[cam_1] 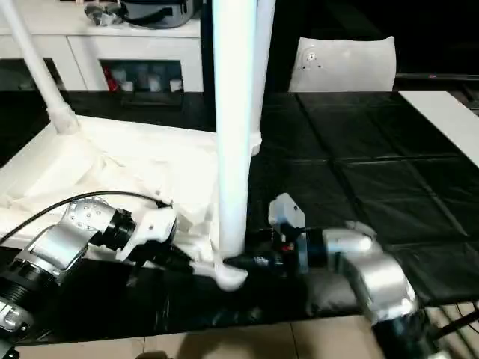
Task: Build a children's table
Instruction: Rotate leg to tighten
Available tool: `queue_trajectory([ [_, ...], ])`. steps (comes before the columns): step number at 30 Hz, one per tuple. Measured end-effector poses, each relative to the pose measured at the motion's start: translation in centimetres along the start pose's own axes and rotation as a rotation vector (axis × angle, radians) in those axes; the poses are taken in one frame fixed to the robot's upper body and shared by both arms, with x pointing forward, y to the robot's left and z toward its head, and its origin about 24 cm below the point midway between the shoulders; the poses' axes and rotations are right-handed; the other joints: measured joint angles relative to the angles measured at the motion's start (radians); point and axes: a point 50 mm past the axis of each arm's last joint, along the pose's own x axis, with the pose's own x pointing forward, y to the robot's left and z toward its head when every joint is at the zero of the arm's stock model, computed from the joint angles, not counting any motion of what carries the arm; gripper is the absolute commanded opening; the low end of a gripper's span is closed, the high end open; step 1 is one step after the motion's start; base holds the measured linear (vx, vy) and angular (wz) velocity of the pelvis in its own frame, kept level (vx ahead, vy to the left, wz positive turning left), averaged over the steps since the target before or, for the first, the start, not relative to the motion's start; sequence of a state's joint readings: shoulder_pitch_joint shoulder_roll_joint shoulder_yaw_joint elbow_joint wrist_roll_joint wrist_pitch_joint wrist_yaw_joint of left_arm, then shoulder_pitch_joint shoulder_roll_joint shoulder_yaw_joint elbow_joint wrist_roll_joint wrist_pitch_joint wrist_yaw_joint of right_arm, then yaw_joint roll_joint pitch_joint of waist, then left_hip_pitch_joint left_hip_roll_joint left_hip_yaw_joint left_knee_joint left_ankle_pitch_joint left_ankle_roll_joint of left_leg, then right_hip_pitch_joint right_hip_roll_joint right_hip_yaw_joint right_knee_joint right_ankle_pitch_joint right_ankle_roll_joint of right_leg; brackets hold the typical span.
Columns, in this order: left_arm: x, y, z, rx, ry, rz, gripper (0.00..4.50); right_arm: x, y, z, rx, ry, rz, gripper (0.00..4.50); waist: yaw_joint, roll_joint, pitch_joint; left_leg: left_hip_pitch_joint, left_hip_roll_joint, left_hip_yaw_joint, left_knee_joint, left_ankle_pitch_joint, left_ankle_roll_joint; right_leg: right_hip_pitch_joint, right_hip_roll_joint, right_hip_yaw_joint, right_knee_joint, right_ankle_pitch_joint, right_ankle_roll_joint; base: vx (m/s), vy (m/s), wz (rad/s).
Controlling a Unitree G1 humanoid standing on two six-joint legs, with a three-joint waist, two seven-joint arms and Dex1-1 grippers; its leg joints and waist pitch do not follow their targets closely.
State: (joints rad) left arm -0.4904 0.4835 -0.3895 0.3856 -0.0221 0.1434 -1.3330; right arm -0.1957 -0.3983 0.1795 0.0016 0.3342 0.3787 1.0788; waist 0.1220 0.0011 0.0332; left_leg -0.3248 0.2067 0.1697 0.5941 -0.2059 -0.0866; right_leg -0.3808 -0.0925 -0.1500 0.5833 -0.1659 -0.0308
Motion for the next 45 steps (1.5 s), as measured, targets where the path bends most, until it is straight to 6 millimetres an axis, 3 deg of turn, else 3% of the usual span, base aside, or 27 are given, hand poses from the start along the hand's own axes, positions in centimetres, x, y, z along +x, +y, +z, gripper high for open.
queue_trajectory([
  [4, 0.9, 0.8, 0.1, -0.126, -0.032, 0.182, 0.00, 1.2, -0.9, 0.0, 0.032, -0.041, -0.265, 1.91, -0.040, 0.004, 0.000, 0.001, 0.000, -0.001, 0.001, 0.000, 0.000, 0.006, 0.000, -0.005, -0.012, 0.000, 0.000, 0.000, 0.000, 0.00],
  [8, 3.1, 1.3, 1.2, -0.287, -0.095, 0.378, 0.00, 3.1, -2.3, 0.5, 0.145, -0.110, -0.574, 1.91, -0.106, 0.027, 0.012, 0.002, 0.003, -0.020, 0.000, -0.001, 0.002, 0.034, -0.001, -0.037, -0.054, 0.000, 0.003, -0.016, 0.044, -0.06],
  [9, 3.5, 1.4, 1.4, -0.318, -0.107, 0.416, 0.00, 3.6, -2.7, 0.7, 0.167, -0.119, -0.628, 1.91, -0.120, 0.028, 0.013, 0.000, 0.002, -0.023, 0.000, -0.002, 0.003, 0.035, -0.001, -0.035, -0.050, -0.005, 0.010, 0.000, 0.000, 0.00],
  [10, 3.9, 1.6, 1.7, -0.345, -0.119, 0.453, 0.00, 4.0, -3.0, 0.8, 0.188, -0.131, -0.678, 1.91, -0.127, 0.025, 0.015, 0.002, 0.000, -0.022, 0.000, -0.002, 0.003, 0.031, 0.000, -0.023, -0.031, -0.008, 0.011, 0.000, 0.000, 0.00],
  [11, 4.4, 1.7, 2.0, -0.381, -0.134, 0.507, 0.00, 4.8, -3.5, 1.2, 0.213, -0.139, -0.740, 1.91, -0.137, 0.007, 0.020, 0.012, -0.011, -0.016, 0.003, -0.002, 0.003, 0.022, -0.001, 0.002, -0.013, -0.008, 0.009, 0.000, 0.000, 0.00],
  [12, 4.7, 1.9, 2.3, -0.401, -0.143, 0.543, 0.00, 5.2, -3.9, 1.5, 0.230, -0.144, -0.779, 1.91, -0.141, 0.001, 0.020, 0.019, -0.020, -0.018, 0.006, -0.004, 0.002, 0.013, -0.004, 0.005, -0.005, -0.006, 0.010, 0.000, 0.000, 0.00],
  [13, 5.1, 2.0, 2.6, -0.415, -0.148, 0.580, 0.00, 5.7, -4.3, 1.9, 0.234, -0.144, -0.813, 1.91, -0.140, 0.003, 0.022, 0.020, -0.022, -0.019, 0.007, -0.008, 0.001, 0.008, -0.006, -0.003, -0.005, -0.006, 0.010, 0.000, 0.000, 0.00],
  [15, 5.2, 2.4, 3.3, -0.422, -0.164, 0.629, 0.00, 6.4, -4.9, 2.9, 0.207, -0.149, -0.855, 1.91, -0.141, 0.013, 0.022, -0.007, -0.017, -0.036, 0.009, -0.010, 0.001, 0.004, -0.013, -0.038, -0.015, -0.006, 0.010, 0.086, -0.002, -0.18],
  [16, 5.3, 2.4, 3.6, -0.423, -0.175, 0.636, 0.00, 6.4, -4.9, 3.0, 0.198, -0.157, -0.862, 2.26, -0.141, 0.015, 0.022, -0.014, -0.015, -0.046, 0.006, -0.009, 0.000, 0.002, -0.012, -0.045, -0.021, -0.006, 0.010, 0.098, 0.008, -0.18],
  [17, 5.4, 2.4, 3.9, -0.418, -0.181, 0.641, 0.00, 6.3, -5.0, 3.0, 0.188, -0.169, -0.870, 2.61, -0.141, 0.014, 0.021, -0.020, -0.015, -0.049, 0.003, -0.009, -0.001, 0.000, -0.012, -0.045, -0.024, -0.004, 0.009, 0.058, -0.007, 0.08],
  [20, 5.2, 2.4, 4.1, -0.400, -0.181, 0.647, 0.00, 6.4, -4.8, 3.3, 0.184, -0.203, -0.867, 2.63, -0.133, 0.014, 0.020, -0.023, -0.020, -0.045, 0.004, -0.010, -0.001, -0.006, -0.009, -0.028, -0.021, 0.018, 0.000, 0.054, -0.006, 0.09],
  [22, 4.5, 2.4, 4.1, -0.348, -0.163, 0.634, 0.00, 6.3, -4.5, 3.1, 0.171, -0.228, -0.842, 2.94, -0.121, 0.014, 0.020, -0.028, -0.016, -0.043, 0.001, -0.009, 0.001, -0.012, -0.004, -0.024, -0.021, 0.017, -0.002, 0.058, -0.015, -0.01],
  [27, 2.9, 2.7, 3.5, -0.289, -0.141, 0.640, 0.00, 6.1, -3.5, 1.5, 0.168, -0.205, -0.750, 3.33, -0.112, 0.014, 0.020, -0.037, -0.013, -0.039, 0.005, -0.010, 0.004, -0.029, -0.002, -0.020, -0.005, 0.011, -0.014, 0.000, 0.000, 0.00],
  [33, 1.5, 2.2, 2.5, -0.192, -0.109, 0.527, 0.00, 2.9, -3.0, 1.3, 0.048, -0.195, -0.605, 3.86, -0.084, 0.013, 0.021, -0.033, -0.005, -0.025, 0.005, -0.007, 0.001, -0.030, 0.002, -0.018, -0.005, 0.011, -0.012, 0.000, 0.000, 0.00],
  [38, 0.0, 1.7, 1.3, -0.112, -0.060, 0.395, 0.00, 0.2, -2.9, 1.5, -0.045, -0.150, -0.502, 4.30, -0.056, 0.012, 0.021, -0.023, -0.004, -0.021, 0.005, -0.009, -0.007, -0.022, 0.001, -0.014, -0.005, 0.011, -0.011, 0.000, 0.000, 0.00],
  [42, -0.5, 1.1, 1.1, -0.011, -0.023, 0.255, 0.00, -0.6, -2.1, 0.8, -0.083, -0.077, -0.353, 4.47, -0.034, 0.011, 0.020, -0.023, -0.003, -0.016, 0.005, -0.008, -0.006, -0.021, 0.001, -0.007, -0.005, 0.011, -0.008, 0.000, 0.000, 0.00],
  [45, -0.8, 0.9, 0.9, 0.027, -0.012, 0.189, 0.00, -0.8, -1.7, 0.7, -0.082, -0.057, -0.280, 4.47, -0.027, 0.009, 0.020, -0.023, -0.004, -0.014, 0.005, -0.008, -0.006, -0.021, 0.001, -0.004, -0.004, 0.011, -0.007, 0.000, 0.000, 0.00],
])
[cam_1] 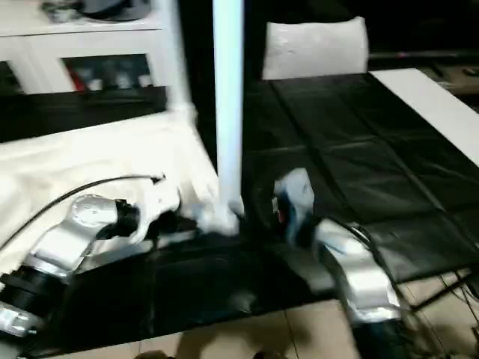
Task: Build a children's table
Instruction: Rotate leg to tighten
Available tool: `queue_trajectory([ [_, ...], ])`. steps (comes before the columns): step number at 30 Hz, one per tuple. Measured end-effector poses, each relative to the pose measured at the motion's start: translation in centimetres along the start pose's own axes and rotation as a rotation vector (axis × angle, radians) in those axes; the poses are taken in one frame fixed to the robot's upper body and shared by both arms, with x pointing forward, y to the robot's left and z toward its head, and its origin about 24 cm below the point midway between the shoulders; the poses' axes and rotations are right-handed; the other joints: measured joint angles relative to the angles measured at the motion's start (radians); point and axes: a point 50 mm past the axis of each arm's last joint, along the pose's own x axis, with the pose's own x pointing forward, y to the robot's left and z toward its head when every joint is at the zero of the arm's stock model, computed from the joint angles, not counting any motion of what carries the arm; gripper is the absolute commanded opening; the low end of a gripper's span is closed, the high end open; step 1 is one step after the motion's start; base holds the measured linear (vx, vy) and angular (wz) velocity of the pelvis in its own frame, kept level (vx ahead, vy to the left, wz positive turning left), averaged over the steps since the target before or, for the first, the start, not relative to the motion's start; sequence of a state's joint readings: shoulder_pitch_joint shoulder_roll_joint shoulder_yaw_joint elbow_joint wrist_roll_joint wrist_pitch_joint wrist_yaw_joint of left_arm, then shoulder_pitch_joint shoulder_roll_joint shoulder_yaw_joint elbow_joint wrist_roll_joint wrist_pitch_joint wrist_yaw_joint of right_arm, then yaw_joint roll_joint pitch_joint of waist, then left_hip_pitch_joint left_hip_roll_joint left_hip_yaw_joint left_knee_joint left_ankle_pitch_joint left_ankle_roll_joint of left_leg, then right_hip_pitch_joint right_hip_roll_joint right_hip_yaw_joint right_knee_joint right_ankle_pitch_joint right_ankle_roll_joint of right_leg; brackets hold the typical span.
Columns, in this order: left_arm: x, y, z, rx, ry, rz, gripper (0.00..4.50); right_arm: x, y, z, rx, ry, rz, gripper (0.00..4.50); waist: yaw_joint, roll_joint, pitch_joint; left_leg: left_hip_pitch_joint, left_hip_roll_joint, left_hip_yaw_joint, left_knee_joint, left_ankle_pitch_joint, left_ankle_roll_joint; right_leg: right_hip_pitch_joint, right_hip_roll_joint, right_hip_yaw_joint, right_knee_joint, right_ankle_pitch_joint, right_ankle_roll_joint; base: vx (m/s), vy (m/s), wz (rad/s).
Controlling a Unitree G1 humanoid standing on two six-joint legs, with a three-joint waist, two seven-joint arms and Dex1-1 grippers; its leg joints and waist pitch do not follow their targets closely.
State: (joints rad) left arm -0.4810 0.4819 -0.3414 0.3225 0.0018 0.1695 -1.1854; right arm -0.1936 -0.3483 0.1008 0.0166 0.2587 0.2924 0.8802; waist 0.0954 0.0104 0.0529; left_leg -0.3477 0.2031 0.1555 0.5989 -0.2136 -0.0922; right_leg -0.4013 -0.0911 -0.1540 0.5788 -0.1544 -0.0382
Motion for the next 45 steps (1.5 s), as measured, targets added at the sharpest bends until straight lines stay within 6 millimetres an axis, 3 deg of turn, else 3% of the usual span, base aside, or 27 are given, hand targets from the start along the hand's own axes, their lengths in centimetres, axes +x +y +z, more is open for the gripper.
queue_trajectory([
  [4, -0.5, 0.0, -0.1, 0.038, 0.014, -0.095, 0.00, -0.2, 0.6, 0.2, 0.005, 0.022, 0.135, 4.47, 0.006, -0.002, -0.001, 0.000, 0.000, 0.001, 0.000, 0.000, 0.001, 0.000, 0.000, 0.001, 0.000, 0.000, 0.000, 0.000, 0.000, 0.00],
  [11, -0.6, -0.5, 0.1, 0.091, 0.032, -0.260, 0.00, 0.0, 1.0, 0.8, -0.029, 0.074, 0.337, 3.79, 0.025, -0.004, -0.002, 0.000, 0.001, 0.003, 0.000, 0.001, 0.001, 0.001, 0.000, 0.001, 0.001, 0.000, 0.000, 0.000, 0.000, 0.00],
  [22, -0.3, -0.5, 0.3, 0.119, 0.033, -0.308, 0.00, 0.1, 1.1, 0.8, -0.016, 0.126, 0.454, 2.83, 0.037, -0.006, -0.002, 0.000, 0.004, 0.010, 0.001, 0.002, 0.002, 0.001, -0.001, 0.002, 0.002, 0.000, 0.001, 0.000, 0.000, 0.00],
  [32, -0.3, -0.6, 0.3, 0.135, 0.032, -0.335, 0.00, 0.1, 1.0, 0.9, -0.001, 0.129, 0.481, 2.02, 0.049, -0.008, -0.003, 0.000, 0.004, 0.012, 0.001, 0.002, 0.002, 0.001, -0.001, 0.002, 0.003, -0.001, 0.001, 0.000, 0.000, 0.00],
  [40, 0.0, -0.6, 0.3, 0.110, 0.026, -0.324, 0.00, 0.0, 1.5, 0.5, 0.035, 0.114, 0.440, 1.95, 0.053, -0.007, -0.004, 0.001, 0.004, 0.012, 0.002, 0.002, 0.001, 0.002, -0.002, 0.002, 0.003, -0.001, 0.002, 0.000, 0.000, 0.00],
  [45, 0.5, -0.3, 0.1, 0.005, 0.014, -0.203, 0.00, 0.7, 1.6, 0.1, 0.093, 0.073, 0.259, 1.95, 0.042, -0.005, -0.004, 0.015, 0.004, 0.012, 0.001, 0.003, 0.000, 0.010, -0.002, 0.004, 0.004, -0.001, 0.002, 0.000, 0.000, 0.00],
])
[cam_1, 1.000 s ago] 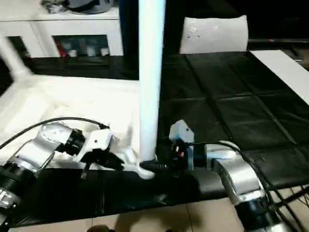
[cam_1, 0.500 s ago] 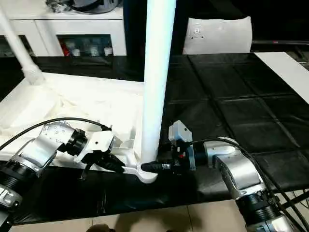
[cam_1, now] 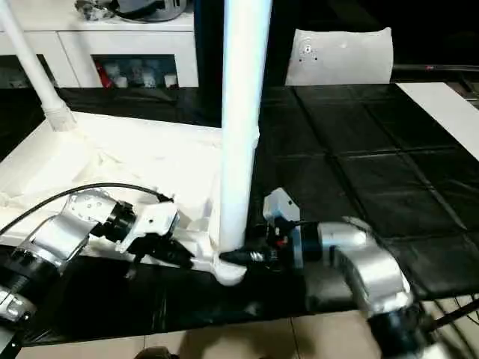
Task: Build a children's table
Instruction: Rotate leg to tighten
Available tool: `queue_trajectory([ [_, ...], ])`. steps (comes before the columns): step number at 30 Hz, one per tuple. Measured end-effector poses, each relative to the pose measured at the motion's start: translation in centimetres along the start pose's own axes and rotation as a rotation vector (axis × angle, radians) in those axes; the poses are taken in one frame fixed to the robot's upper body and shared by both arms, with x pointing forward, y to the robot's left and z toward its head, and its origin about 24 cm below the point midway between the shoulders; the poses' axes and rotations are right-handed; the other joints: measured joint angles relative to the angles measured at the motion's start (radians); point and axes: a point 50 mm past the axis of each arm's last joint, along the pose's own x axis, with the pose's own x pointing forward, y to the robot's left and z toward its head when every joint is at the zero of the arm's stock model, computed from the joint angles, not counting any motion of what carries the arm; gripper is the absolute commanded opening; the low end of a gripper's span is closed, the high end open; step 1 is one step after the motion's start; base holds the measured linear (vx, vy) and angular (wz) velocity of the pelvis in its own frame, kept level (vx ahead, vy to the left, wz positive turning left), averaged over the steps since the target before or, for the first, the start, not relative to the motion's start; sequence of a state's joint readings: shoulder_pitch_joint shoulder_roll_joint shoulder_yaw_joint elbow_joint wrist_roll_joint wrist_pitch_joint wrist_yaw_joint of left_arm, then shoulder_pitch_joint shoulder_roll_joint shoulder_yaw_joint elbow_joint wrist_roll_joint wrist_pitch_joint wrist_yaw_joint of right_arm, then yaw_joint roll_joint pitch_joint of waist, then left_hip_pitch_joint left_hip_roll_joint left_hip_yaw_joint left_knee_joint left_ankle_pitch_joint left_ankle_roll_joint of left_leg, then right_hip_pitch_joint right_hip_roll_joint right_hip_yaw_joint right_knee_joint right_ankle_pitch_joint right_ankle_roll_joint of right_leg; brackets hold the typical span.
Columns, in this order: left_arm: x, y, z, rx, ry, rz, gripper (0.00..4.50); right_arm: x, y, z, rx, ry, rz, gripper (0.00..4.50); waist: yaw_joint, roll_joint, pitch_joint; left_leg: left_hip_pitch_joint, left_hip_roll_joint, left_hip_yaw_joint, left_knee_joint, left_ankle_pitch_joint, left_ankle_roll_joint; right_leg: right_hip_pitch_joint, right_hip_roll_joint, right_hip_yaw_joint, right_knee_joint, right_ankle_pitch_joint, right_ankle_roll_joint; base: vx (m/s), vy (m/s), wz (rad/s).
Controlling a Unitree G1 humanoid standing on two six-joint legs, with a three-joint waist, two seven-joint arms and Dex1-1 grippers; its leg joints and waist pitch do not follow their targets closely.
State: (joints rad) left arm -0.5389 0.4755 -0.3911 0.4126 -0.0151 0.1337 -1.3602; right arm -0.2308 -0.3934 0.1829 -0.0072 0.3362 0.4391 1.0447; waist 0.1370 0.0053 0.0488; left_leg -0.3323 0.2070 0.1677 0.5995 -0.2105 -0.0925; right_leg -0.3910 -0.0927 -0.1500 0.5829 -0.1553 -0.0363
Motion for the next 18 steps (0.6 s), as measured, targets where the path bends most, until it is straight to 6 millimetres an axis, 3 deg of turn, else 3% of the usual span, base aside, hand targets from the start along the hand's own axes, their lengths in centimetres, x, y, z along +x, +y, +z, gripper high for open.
queue_trajectory([
  [3, 0.5, 0.5, -0.2, -0.097, -0.019, 0.124, 0.00, 1.0, -0.5, 0.0, 0.040, -0.026, -0.173, 1.95, -0.027, 0.003, 0.000, 0.014, 0.000, -0.001, -0.002, 0.000, 0.000, 0.010, 0.000, -0.005, -0.008, 0.000, 0.000, 0.000, 0.000, 0.00],
  [5, 1.2, 0.9, 0.0, -0.168, -0.040, 0.214, 0.00, 1.7, -1.1, 0.1, 0.080, -0.052, -0.311, 1.95, -0.050, 0.005, 0.001, 0.015, 0.001, -0.005, 0.002, 0.000, 0.000, 0.016, 0.000, -0.013, -0.015, 0.000, 0.001, 0.000, 0.000, 0.00],
  [7, 2.1, 1.2, 0.4, -0.225, -0.058, 0.288, 0.00, 2.2, -1.8, 0.1, 0.110, -0.066, -0.433, 1.95, -0.081, 0.014, 0.001, 0.015, 0.007, -0.015, 0.002, 0.000, 0.000, 0.032, 0.000, -0.040, -0.043, 0.000, 0.002, 0.000, 0.000, 0.00],
  [8, 2.8, 1.3, 0.5, -0.270, -0.077, 0.331, 0.00, 2.7, -2.0, 0.2, 0.136, -0.074, -0.503, 1.95, -0.099, 0.023, 0.000, 0.015, 0.017, -0.021, 0.001, -0.001, 0.001, 0.047, 0.000, -0.060, -0.062, 0.000, 0.003, 0.000, 0.000, 0.00],
  [9, 3.3, 1.4, 0.7, -0.304, -0.091, 0.373, 0.00, 3.1, -2.4, 0.3, 0.150, -0.082, -0.566, 1.95, -0.104, 0.025, 0.002, 0.011, 0.019, -0.021, 0.001, -0.001, 0.001, 0.046, -0.001, -0.052, -0.038, -0.015, 0.013, 0.000, 0.000, 0.00],
  [10, 3.8, 1.5, 1.0, -0.322, -0.099, 0.400, 0.00, 3.3, -2.6, 0.3, 0.159, -0.082, -0.611, 1.95, -0.111, 0.017, 0.002, 0.016, 0.012, -0.018, 0.005, -0.002, 0.002, 0.042, -0.001, -0.023, -0.010, -0.026, 0.015, 0.000, 0.000, 0.00],
  [11, 4.9, 1.8, 1.3, -0.375, -0.131, 0.481, 0.00, 4.1, -3.4, 0.6, 0.192, -0.094, -0.708, 1.95, -0.114, 0.000, 0.007, 0.037, -0.007, -0.014, 0.005, -0.004, 0.001, 0.037, -0.002, 0.007, 0.004, -0.020, 0.012, 0.000, 0.000, 0.00],
  [12, 5.6, 2.0, 1.7, -0.395, -0.145, 0.541, 0.00, 4.5, -3.9, 0.9, 0.201, -0.093, -0.774, 1.95, -0.116, -0.001, 0.008, 0.041, -0.016, -0.013, 0.010, -0.007, 0.000, 0.026, -0.005, 0.004, 0.006, -0.019, 0.013, 0.000, 0.000, 0.00],
  [13, 6.1, 2.2, 2.1, -0.406, -0.159, 0.576, 0.00, 4.7, -4.3, 1.3, 0.199, -0.096, -0.813, 1.95, -0.115, 0.000, 0.010, 0.037, -0.017, -0.009, 0.017, -0.015, 0.004, 0.021, -0.011, -0.007, 0.004, -0.019, 0.013, 0.000, 0.000, 0.00],
  [14, 6.2, 2.3, 2.4, -0.409, -0.169, 0.597, 0.00, 5.0, -4.5, 1.6, 0.201, -0.110, -0.845, 1.95, -0.113, 0.017, 0.004, 0.017, -0.016, -0.024, 0.012, -0.019, 0.010, 0.026, -0.019, -0.036, -0.007, -0.019, 0.014, 0.042, 0.027, -0.26],
  [15, 6.4, 2.3, 2.6, -0.414, -0.177, 0.603, 0.00, 5.1, -4.6, 1.7, 0.198, -0.117, -0.858, 2.51, -0.115, 0.019, 0.003, 0.010, -0.013, -0.037, 0.010, -0.019, 0.010, 0.025, -0.019, -0.048, -0.014, -0.019, 0.014, 0.105, 0.041, -0.17],
  [16, 6.6, 2.3, 2.8, -0.417, -0.184, 0.613, 0.00, 5.2, -4.6, 1.8, 0.196, -0.127, -0.865, 2.51, -0.120, 0.020, 0.001, 0.001, -0.011, -0.046, 0.010, -0.019, 0.009, 0.025, -0.018, -0.057, -0.022, -0.018, 0.015, 0.105, 0.041, -0.17],
  [18, 6.4, 2.6, 2.9, -0.420, -0.182, 0.650, 0.00, 5.9, -4.3, 1.8, 0.219, -0.162, -0.859, 2.65, -0.137, 0.016, 0.000, -0.002, -0.010, -0.048, 0.008, -0.015, 0.003, 0.022, -0.016, -0.050, -0.024, -0.008, 0.011, 0.027, 0.000, 0.03],
])
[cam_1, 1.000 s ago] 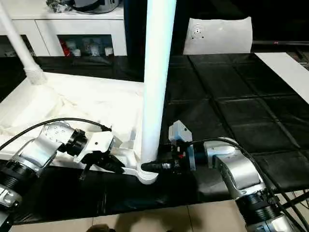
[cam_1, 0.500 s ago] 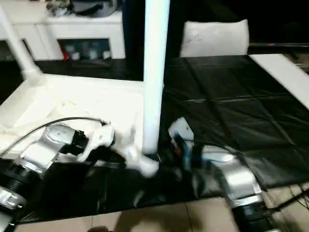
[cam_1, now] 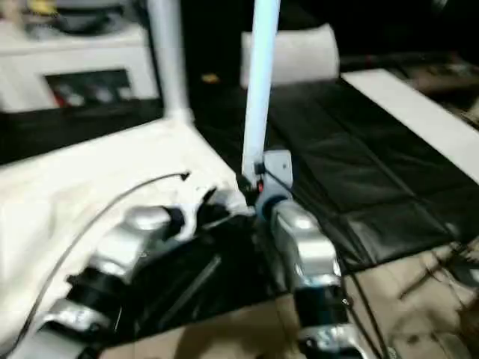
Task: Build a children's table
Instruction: Rotate leg to tighten
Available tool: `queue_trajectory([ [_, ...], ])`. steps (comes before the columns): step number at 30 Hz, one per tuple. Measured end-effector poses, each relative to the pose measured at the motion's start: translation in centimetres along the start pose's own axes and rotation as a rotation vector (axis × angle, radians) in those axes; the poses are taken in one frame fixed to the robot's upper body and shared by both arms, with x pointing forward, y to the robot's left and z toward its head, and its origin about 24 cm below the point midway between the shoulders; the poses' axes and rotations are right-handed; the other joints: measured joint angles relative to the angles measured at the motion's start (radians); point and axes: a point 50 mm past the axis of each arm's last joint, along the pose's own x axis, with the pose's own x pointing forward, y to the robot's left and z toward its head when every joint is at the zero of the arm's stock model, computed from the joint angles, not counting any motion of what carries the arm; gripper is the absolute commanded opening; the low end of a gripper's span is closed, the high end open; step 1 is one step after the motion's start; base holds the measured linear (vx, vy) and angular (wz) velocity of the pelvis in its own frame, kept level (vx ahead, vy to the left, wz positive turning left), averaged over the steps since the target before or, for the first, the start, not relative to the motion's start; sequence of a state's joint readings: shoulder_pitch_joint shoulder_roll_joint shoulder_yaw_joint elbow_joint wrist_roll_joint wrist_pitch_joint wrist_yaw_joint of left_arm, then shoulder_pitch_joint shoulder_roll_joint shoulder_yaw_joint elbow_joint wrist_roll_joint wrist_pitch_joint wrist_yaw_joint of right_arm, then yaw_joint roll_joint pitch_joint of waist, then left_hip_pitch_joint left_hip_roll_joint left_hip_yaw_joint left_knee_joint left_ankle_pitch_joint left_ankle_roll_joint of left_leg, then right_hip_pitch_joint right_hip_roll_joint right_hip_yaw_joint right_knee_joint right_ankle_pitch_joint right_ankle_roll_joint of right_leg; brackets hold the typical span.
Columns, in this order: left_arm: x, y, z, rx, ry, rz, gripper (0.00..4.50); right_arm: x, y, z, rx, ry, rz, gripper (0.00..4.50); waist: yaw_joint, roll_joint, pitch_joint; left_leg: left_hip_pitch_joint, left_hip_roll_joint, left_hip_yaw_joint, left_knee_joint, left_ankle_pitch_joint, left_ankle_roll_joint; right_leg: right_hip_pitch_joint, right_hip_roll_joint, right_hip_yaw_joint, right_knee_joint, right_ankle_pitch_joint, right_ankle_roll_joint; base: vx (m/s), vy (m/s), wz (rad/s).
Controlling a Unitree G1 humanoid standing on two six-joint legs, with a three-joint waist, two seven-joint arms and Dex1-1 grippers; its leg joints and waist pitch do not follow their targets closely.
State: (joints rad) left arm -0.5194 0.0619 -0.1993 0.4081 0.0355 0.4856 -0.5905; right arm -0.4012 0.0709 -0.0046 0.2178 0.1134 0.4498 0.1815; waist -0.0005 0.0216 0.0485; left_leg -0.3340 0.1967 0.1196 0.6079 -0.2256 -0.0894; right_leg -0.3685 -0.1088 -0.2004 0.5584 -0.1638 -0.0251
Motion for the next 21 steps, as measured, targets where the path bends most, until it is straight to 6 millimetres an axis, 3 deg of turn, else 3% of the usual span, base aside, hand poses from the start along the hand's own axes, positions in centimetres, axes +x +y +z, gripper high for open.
queue_trajectory([
  [2, -0.4, 1.1, 0.5, 0.007, 0.000, 0.065, 0.00, 0.1, 1.2, -0.7, 0.037, 0.006, 0.045, 3.01, -0.015, -0.004, 0.000, -0.005, -0.005, 0.001, 0.000, -0.002, -0.002, -0.009, -0.001, 0.008, 0.002, 0.015, -0.002, 0.000, 0.000, 0.00],
  [3, -0.6, 1.5, 0.8, 0.016, -0.005, 0.080, 0.00, 0.1, 1.9, -1.0, 0.038, 0.016, 0.084, 3.09, -0.017, -0.004, 0.000, -0.014, -0.005, 0.001, 0.000, -0.002, -0.001, -0.017, -0.001, 0.010, 0.004, 0.017, -0.004, 0.000, 0.000, 0.00],
  [5, -1.1, 2.0, 1.3, 0.055, -0.016, 0.078, 0.00, 0.0, 2.6, -1.1, 0.023, 0.009, 0.145, 3.13, -0.010, -0.004, 0.000, -0.033, -0.006, 0.002, 0.002, 0.002, 0.006, -0.038, -0.001, 0.014, 0.014, 0.017, -0.010, 0.025, -0.006, 0.00],
  [8, -1.6, 2.2, 1.3, 0.103, -0.022, 0.041, 0.00, -0.4, 2.2, -1.1, -0.009, -0.004, 0.189, 3.51, 0.005, -0.006, -0.001, -0.039, -0.007, 0.005, 0.008, -0.001, 0.010, -0.054, 0.000, 0.026, 0.031, 0.007, -0.015, 0.055, -0.007, 0.00],
  [10, -1.8, 2.4, 1.2, 0.112, -0.021, 0.031, 0.00, -0.8, 2.0, -1.1, -0.022, -0.009, 0.201, 3.53, 0.009, -0.006, 0.000, -0.039, -0.006, 0.008, 0.009, -0.002, 0.013, -0.055, 0.000, 0.029, 0.037, 0.003, -0.016, 0.000, 0.000, 0.00],
  [13, -2.5, 2.7, 0.7, 0.145, -0.013, -0.023, 0.00, -2.2, 0.4, -1.5, -0.060, -0.009, 0.221, 3.91, 0.024, -0.006, 0.000, -0.035, -0.004, 0.014, 0.009, -0.002, 0.013, -0.055, 0.001, 0.029, 0.038, 0.002, -0.016, 0.000, 0.000, 0.00],
  [16, -3.6, 3.5, -0.1, 0.175, 0.011, -0.059, 0.00, -3.5, -1.6, -1.4, -0.103, -0.005, 0.231, 4.01, 0.033, -0.006, 0.000, -0.028, -0.001, 0.023, 0.009, 0.000, 0.009, -0.049, 0.001, 0.032, 0.038, 0.005, -0.015, -0.034, 0.002, -0.02],
  [21, -4.8, 4.0, -0.8, 0.238, 0.048, -0.142, 0.00, -5.5, -2.9, -0.5, -0.187, -0.018, 0.351, 4.44, 0.038, -0.013, 0.004, -0.014, 0.000, 0.026, 0.008, -0.001, 0.000, -0.037, 0.003, 0.037, 0.034, 0.005, -0.009, -0.010, -0.001, -0.01],
])
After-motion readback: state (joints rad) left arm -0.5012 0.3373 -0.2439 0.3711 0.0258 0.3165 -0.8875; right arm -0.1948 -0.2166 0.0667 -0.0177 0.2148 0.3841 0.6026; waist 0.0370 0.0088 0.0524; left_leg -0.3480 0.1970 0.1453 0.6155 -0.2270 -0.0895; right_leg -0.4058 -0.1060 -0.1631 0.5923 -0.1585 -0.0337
